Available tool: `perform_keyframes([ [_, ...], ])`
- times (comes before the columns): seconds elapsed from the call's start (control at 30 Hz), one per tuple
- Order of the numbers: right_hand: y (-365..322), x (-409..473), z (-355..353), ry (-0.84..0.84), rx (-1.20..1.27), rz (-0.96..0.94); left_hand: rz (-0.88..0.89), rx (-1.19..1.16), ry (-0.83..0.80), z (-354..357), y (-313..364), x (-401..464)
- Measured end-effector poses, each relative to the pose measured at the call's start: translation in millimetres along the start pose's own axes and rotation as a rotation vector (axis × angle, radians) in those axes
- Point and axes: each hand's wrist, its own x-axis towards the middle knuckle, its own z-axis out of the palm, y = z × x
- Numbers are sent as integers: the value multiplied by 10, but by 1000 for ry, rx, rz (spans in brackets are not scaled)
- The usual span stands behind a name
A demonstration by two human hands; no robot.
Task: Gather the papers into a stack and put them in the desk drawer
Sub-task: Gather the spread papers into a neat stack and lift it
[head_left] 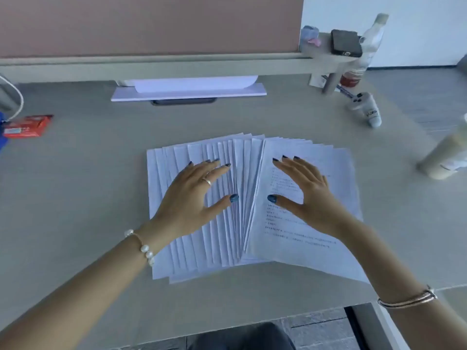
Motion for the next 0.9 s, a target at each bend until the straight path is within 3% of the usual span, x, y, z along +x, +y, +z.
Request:
perform_keyframes([
  [0.13, 248, -142, 94, 125, -175, 124, -107, 23, 83, 174, -172, -146],
  [0.23, 568, -282, 78, 232, -218, 357, -415, 49, 146, 238, -378, -266],
  [0.33, 789, -367, 47, 234, -185, 575, -667, -17, 53, 245, -560, -341],
  [0.43, 817, -344, 130, 223, -151, 583, -646, -67, -9, 320, -565, -377],
  [0.67, 393, 31, 412, 146, -149, 396, -433, -204, 22, 456, -284, -176],
  [0.9, 22, 306, 643, 104, -49, 257, -377, -763, 201, 362, -25, 53],
])
